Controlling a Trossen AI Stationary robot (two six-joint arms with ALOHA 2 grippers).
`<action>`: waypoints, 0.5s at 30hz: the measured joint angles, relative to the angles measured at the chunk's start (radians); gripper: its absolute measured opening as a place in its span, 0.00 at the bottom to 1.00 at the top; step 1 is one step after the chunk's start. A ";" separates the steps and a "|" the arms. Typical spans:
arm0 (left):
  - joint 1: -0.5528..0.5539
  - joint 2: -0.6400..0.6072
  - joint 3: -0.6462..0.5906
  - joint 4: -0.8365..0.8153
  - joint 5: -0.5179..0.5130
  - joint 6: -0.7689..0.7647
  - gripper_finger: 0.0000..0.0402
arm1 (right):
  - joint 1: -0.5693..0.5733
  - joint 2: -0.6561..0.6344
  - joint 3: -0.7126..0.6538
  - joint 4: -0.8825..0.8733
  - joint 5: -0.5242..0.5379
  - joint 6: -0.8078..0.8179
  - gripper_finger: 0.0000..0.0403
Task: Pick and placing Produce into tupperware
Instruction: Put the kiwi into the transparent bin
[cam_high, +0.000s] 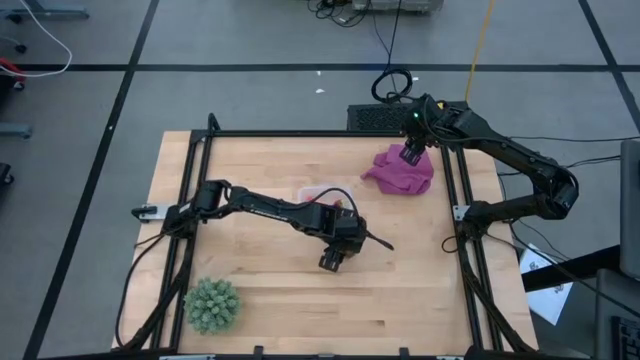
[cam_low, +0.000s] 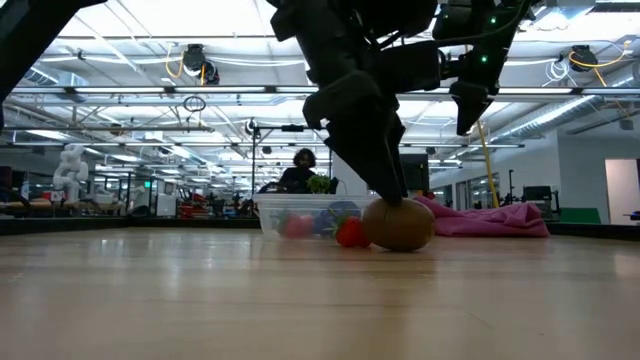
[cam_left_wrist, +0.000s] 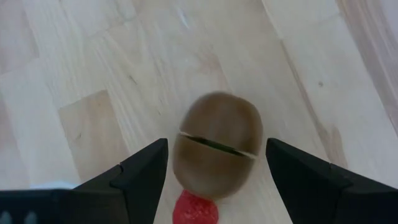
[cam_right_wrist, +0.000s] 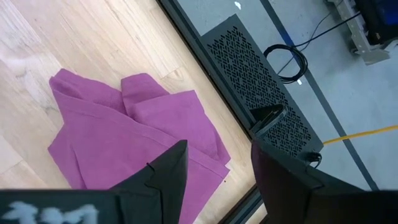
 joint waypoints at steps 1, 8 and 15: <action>0.000 0.000 0.000 -0.005 0.000 0.000 0.68 | 0.000 0.000 0.000 0.000 0.000 0.000 0.42; 0.000 0.004 0.000 -0.011 0.002 0.026 0.68 | 0.000 0.000 0.000 0.000 0.000 0.000 0.42; 0.003 0.037 -0.001 -0.015 0.003 0.061 0.68 | 0.000 0.000 0.000 0.000 -0.002 0.002 0.42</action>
